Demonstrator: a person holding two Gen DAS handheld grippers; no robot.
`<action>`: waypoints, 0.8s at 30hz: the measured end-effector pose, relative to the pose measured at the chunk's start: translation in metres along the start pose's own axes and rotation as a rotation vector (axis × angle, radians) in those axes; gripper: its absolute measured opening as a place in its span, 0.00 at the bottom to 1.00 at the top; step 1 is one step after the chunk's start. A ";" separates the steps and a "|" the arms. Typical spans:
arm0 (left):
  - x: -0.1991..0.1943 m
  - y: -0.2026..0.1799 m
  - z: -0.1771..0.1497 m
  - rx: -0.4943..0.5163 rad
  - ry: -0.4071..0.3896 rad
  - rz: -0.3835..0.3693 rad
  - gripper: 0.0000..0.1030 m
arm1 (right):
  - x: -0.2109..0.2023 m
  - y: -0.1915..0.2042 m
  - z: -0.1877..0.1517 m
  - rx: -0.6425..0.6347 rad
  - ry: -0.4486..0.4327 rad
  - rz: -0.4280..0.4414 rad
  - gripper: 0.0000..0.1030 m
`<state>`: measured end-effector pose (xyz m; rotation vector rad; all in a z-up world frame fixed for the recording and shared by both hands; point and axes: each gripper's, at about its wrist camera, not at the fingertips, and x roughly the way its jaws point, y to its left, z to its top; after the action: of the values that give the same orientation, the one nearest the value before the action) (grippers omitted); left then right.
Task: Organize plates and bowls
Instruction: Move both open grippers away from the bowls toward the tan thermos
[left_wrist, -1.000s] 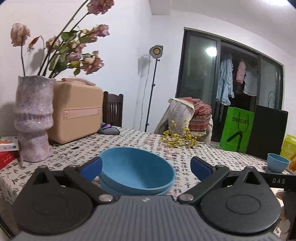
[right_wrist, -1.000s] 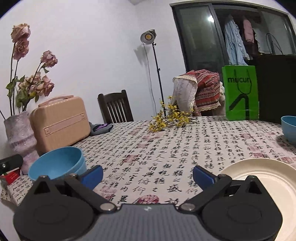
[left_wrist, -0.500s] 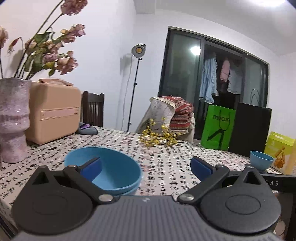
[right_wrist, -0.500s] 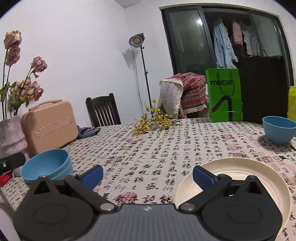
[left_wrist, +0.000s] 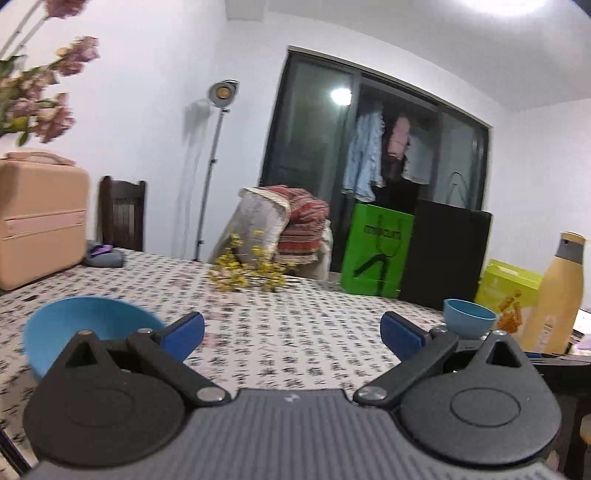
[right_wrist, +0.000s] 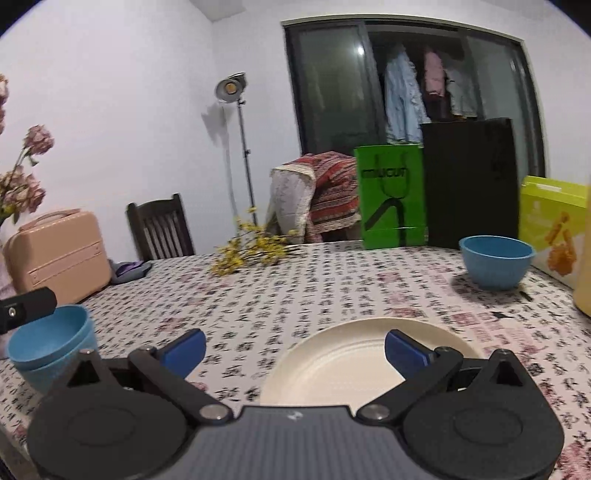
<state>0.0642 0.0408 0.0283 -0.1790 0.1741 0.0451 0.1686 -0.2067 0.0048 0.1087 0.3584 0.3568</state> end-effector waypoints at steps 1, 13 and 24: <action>0.004 -0.004 0.001 0.004 0.001 -0.016 1.00 | -0.001 -0.004 0.000 0.006 -0.003 -0.013 1.00; 0.045 -0.042 0.004 0.026 0.020 -0.148 1.00 | -0.005 -0.052 0.006 0.060 -0.012 -0.144 1.00; 0.077 -0.070 0.002 0.029 0.053 -0.207 1.00 | -0.006 -0.087 0.015 0.076 -0.021 -0.211 1.00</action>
<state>0.1441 -0.0251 0.0294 -0.1689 0.2083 -0.1683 0.1964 -0.2903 0.0060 0.1472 0.3592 0.1337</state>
